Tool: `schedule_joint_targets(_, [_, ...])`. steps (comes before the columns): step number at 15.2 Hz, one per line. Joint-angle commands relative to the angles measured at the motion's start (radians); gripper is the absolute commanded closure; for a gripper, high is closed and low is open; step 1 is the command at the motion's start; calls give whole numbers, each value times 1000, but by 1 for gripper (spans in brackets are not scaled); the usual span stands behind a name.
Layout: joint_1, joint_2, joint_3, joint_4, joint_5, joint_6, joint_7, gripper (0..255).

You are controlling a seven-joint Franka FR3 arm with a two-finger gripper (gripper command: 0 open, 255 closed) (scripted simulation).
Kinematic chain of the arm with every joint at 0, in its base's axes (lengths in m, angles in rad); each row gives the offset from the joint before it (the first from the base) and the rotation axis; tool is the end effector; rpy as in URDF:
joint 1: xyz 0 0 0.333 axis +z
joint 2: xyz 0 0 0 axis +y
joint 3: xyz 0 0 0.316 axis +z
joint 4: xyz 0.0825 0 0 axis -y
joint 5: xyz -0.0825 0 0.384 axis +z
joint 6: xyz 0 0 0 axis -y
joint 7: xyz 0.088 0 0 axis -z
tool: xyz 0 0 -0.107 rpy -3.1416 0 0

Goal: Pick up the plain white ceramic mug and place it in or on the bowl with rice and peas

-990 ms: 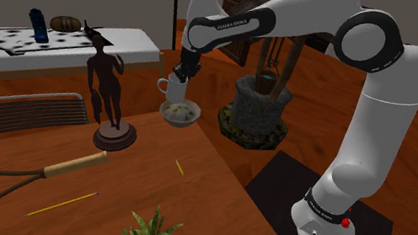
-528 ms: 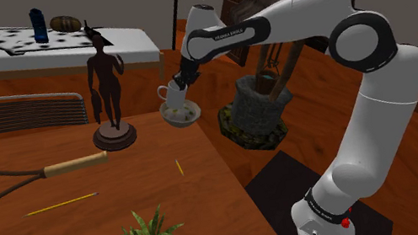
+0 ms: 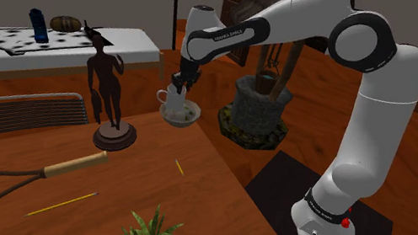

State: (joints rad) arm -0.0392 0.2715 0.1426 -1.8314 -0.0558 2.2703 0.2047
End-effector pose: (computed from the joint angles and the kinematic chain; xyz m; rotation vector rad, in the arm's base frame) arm 0.6387 0.0589 0.4023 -3.1098 0.1205 -0.2648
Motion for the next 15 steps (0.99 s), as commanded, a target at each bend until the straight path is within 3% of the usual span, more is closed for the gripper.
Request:
schedule_joint_targets(1, [0,0,0,0,0,0,0,0])
schedule_joint_targets(5, [0,0,0,0,0,0,0,0])
schedule_joint_targets(9, [-4,-67,4,36,14,-103,-9,0])
schedule_joint_targets(15, [-4,-67,4,36,14,-103,-9,0])
